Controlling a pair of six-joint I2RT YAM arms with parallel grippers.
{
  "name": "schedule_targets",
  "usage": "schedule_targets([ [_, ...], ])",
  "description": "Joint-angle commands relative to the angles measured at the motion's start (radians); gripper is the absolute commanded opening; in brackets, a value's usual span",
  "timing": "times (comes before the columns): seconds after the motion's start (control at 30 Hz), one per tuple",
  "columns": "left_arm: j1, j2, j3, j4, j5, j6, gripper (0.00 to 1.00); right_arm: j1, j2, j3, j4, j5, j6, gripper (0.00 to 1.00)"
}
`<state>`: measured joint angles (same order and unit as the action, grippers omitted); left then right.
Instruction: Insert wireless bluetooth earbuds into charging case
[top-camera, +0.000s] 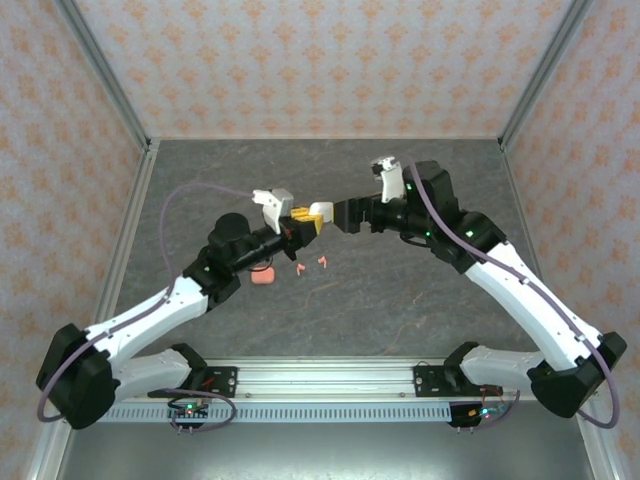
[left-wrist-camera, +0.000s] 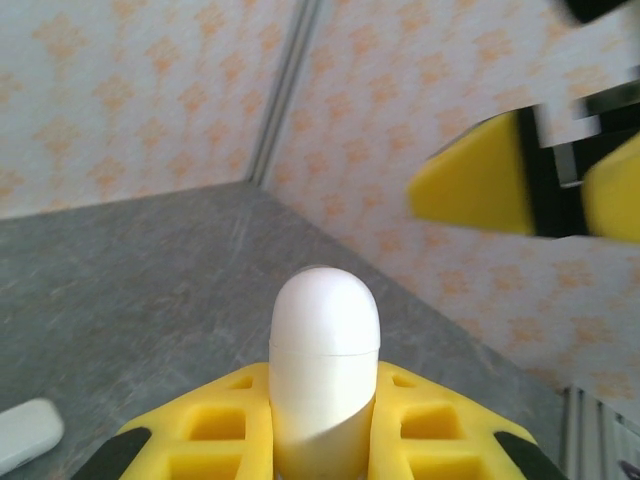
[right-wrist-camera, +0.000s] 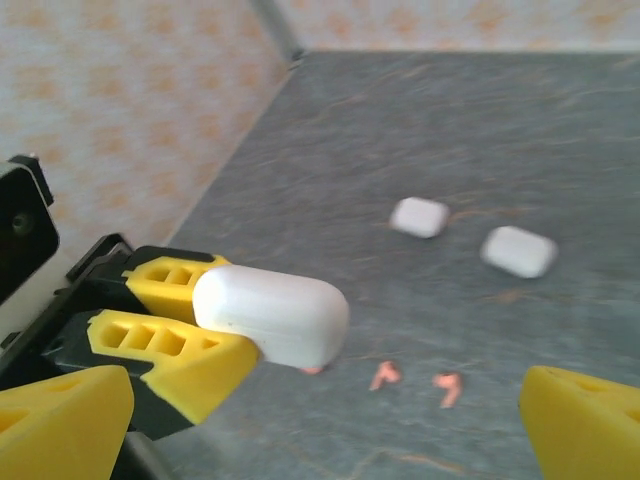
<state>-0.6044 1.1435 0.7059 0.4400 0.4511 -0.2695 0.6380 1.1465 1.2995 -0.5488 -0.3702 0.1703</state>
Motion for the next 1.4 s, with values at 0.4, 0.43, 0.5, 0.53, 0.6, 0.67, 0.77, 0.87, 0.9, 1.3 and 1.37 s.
schedule_targets([
  [0.4,-0.001,0.646,0.433,-0.191,-0.125,-0.26,0.0,-0.176,-0.228,-0.262,0.029,0.29,0.088,0.99],
  [0.43,-0.001,0.681,0.468,-0.207,-0.125,-0.273,0.0,-0.183,-0.231,-0.273,0.03,0.283,0.091,0.99],
  [0.5,-0.001,0.738,0.523,-0.23,-0.13,-0.31,0.0,-0.189,-0.234,-0.284,0.026,0.278,0.094,0.99],
  [0.53,-0.003,0.759,0.55,-0.242,-0.134,-0.322,0.0,-0.191,-0.235,-0.29,0.024,0.28,0.092,0.99],
  [0.6,-0.002,0.825,0.601,-0.28,-0.152,-0.332,0.01,-0.193,-0.238,-0.297,0.02,0.284,0.086,0.99],
  [0.67,-0.004,0.866,0.643,-0.305,-0.162,-0.335,0.04,-0.195,-0.24,-0.302,0.018,0.287,0.08,0.99],
  [0.77,-0.004,0.916,0.687,-0.304,-0.163,-0.35,0.09,-0.196,-0.246,-0.312,0.017,0.29,0.078,0.99],
  [0.87,-0.003,0.955,0.721,-0.308,-0.165,-0.358,0.11,-0.196,-0.25,-0.322,0.017,0.283,0.074,0.99],
  [0.9,-0.004,0.968,0.736,-0.318,-0.17,-0.358,0.11,-0.195,-0.251,-0.324,0.017,0.281,0.073,0.99],
  [1.3,-0.004,1.047,0.81,-0.339,-0.18,-0.375,0.31,-0.195,-0.248,-0.35,0.023,0.279,0.086,0.99],
  [1.37,-0.004,1.055,0.821,-0.354,-0.184,-0.369,0.34,-0.195,-0.247,-0.35,0.018,0.281,0.087,0.99],
])
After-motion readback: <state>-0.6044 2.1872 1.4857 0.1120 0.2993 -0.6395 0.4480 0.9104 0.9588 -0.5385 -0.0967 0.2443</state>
